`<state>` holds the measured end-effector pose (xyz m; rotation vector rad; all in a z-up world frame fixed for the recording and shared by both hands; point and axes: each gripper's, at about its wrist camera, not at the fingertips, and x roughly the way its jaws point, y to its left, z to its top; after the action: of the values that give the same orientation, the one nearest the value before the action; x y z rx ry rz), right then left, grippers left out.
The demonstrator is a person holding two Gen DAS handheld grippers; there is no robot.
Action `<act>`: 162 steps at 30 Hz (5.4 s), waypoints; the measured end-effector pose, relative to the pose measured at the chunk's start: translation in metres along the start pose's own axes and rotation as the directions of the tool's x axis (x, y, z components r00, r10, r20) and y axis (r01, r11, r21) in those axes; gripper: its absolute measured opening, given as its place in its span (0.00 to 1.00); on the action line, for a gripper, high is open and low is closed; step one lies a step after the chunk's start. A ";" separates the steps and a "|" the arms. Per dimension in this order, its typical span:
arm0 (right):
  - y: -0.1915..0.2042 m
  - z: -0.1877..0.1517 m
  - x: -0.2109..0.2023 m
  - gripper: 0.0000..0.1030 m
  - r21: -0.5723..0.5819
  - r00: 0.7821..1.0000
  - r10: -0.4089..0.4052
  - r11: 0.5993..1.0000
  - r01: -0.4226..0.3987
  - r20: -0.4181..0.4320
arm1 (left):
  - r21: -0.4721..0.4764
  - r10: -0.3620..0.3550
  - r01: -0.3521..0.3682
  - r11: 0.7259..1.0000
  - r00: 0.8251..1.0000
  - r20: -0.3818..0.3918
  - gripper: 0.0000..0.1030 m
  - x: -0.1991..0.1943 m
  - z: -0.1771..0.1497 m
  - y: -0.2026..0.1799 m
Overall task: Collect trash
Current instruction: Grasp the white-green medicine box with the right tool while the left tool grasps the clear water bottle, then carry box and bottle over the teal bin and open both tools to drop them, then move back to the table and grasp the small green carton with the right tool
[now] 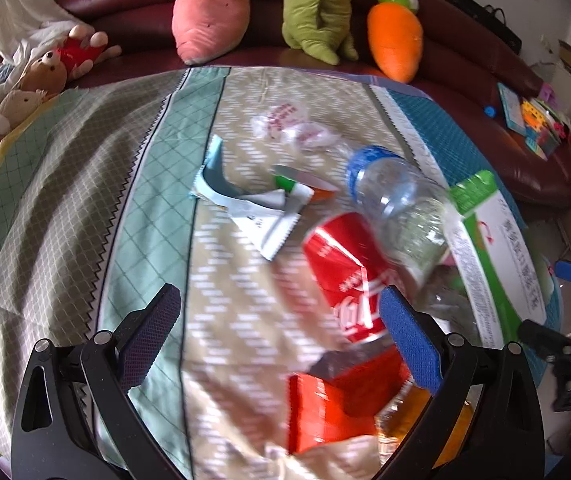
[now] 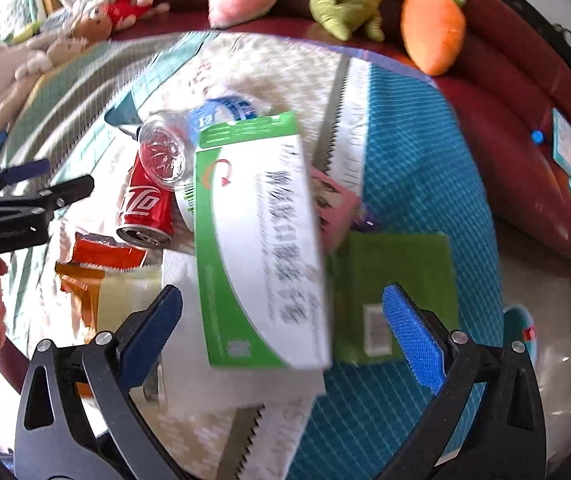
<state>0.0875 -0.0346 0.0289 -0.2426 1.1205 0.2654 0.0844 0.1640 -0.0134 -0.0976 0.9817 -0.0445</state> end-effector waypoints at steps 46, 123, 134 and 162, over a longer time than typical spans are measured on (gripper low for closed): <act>-0.174 -0.010 -0.029 0.69 0.299 0.983 0.117 0.942 -0.155 0.142 | 0.122 -0.085 0.100 0.988 0.989 -0.125 0.64 0.019 0.089 -0.113; -0.370 -0.204 -0.046 0.85 0.679 0.993 -0.119 0.728 0.095 -0.011 | 0.512 -0.305 0.397 0.762 0.917 -0.256 0.90 0.020 -0.020 -0.435; -0.278 -0.155 -0.034 0.85 0.538 0.998 -0.055 0.841 0.048 -0.002 | 0.385 -0.268 0.312 0.868 0.949 -0.164 0.93 -0.001 -0.004 -0.319; -0.141 -0.066 0.033 0.79 0.195 0.999 0.002 0.981 -0.009 0.035 | 0.078 -0.124 0.131 0.988 0.988 -0.088 0.93 0.017 0.017 -0.149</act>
<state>0.0914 -0.1856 -0.0201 -0.0602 1.1046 0.1620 0.1091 0.0156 -0.0022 -0.0821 1.0543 -0.2090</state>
